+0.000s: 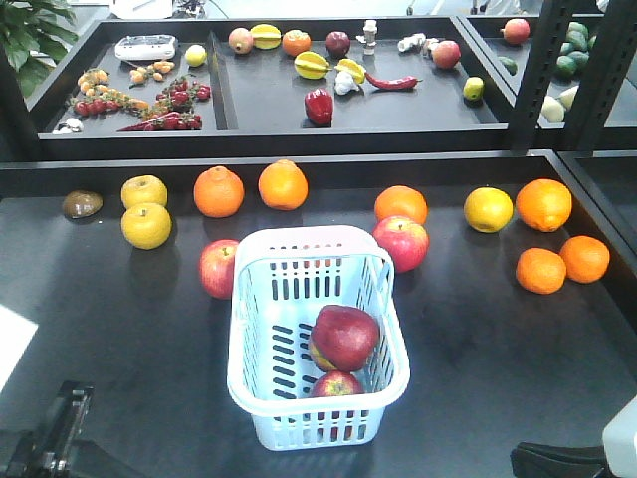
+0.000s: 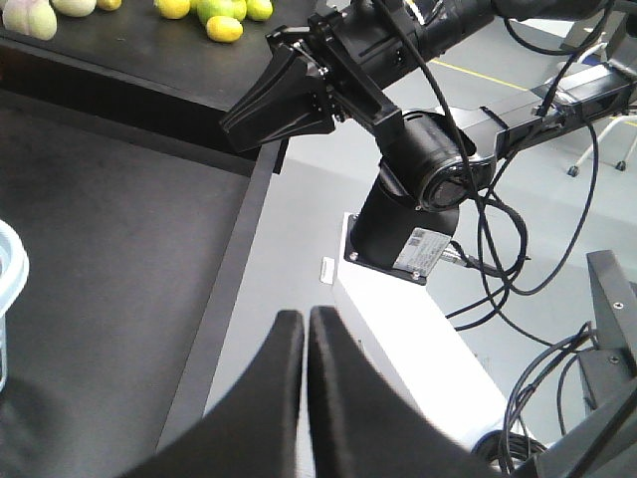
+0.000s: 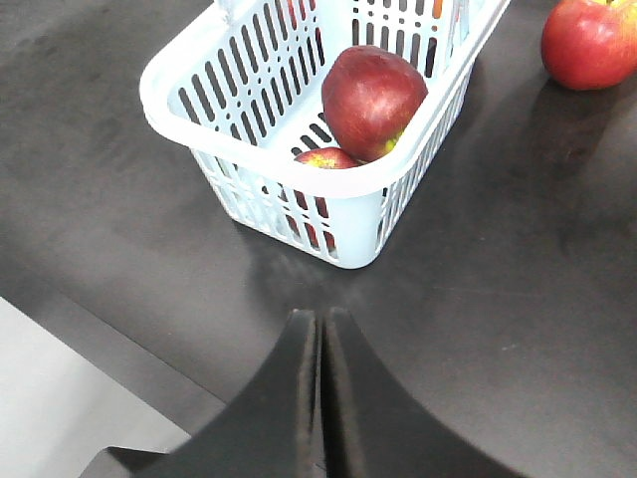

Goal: Pick three apples into basket with both arms

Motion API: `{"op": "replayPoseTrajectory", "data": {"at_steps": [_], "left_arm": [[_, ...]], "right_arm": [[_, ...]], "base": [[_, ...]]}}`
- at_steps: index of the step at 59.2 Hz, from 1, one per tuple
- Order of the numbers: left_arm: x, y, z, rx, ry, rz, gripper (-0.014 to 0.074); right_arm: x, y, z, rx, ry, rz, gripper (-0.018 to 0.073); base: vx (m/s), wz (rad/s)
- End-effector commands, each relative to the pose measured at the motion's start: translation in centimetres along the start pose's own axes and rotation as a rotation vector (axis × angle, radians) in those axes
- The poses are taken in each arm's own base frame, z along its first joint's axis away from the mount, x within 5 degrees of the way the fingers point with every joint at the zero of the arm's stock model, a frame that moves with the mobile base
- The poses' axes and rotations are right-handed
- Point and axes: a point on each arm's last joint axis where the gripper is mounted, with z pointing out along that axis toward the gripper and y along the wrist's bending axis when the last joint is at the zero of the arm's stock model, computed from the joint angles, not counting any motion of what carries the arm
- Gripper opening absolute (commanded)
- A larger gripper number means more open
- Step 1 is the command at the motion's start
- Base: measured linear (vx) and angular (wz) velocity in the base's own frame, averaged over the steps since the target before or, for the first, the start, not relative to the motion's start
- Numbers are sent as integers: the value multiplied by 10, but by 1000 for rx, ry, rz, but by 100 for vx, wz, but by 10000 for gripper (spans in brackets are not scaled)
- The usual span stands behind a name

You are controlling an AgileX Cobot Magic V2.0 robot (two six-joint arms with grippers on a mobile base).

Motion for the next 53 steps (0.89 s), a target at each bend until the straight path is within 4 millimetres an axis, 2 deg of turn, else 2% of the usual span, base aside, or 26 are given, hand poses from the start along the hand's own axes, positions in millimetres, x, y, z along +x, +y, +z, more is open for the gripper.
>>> {"op": "replayPoseTrajectory", "data": {"at_steps": [1, 45, 53], "left_arm": [[-4, -15, -3, 147, 18, 31, -6], [-4, -15, -3, 148, 17, 29, -6], [-14, -16, -3, 157, -86, -6, -6]], "right_arm": [[-13, -1, -3, 13, -74, 10, -5], [-13, -1, -3, 13, -75, 8, -5], [-13, -1, -3, 13, -75, 8, -5]], "base": [[0, 0], [0, 0], [0, 0]]}}
